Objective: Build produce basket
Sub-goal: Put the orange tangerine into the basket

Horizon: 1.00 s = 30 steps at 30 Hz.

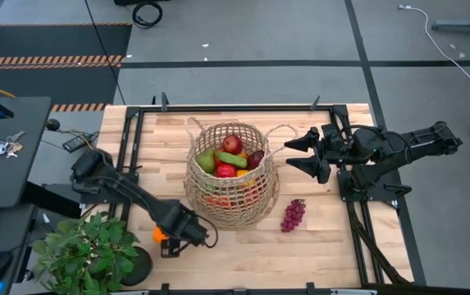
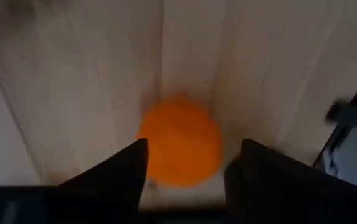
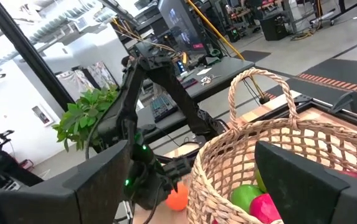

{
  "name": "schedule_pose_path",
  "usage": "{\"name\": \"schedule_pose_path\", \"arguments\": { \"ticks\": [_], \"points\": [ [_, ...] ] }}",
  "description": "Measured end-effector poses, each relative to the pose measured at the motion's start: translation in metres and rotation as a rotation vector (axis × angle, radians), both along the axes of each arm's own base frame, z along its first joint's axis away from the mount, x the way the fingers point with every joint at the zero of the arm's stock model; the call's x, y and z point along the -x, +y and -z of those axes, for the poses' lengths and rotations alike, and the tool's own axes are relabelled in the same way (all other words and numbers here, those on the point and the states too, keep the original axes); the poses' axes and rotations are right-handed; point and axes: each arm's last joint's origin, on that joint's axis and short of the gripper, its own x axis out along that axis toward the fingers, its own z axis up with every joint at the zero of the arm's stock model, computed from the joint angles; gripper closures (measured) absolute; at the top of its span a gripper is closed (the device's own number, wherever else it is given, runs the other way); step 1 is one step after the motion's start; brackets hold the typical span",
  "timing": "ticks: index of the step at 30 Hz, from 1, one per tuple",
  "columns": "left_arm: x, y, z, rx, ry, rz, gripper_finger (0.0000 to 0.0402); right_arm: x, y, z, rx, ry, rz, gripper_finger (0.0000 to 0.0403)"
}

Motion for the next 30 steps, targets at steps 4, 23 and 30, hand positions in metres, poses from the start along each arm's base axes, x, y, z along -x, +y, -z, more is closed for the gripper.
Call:
{"name": "schedule_pose_path", "arguments": {
  "ticks": [4,23,30],
  "points": [
    [0.01,-0.007,0.004,-0.025,0.088,-0.011,0.0082,0.0,0.0,0.0,0.005,0.0,0.0,0.0055],
    [0.03,-0.003,0.055,0.01,0.163,-0.079,0.0008,0.0,-0.001,-0.002,0.014,-0.016,0.005,0.0055],
    [0.023,-0.005,0.057,0.007,0.062,-0.056,0.0008,0.0,-0.001,-0.002,0.013,-0.021,0.005,0.0055]
  ]
}}
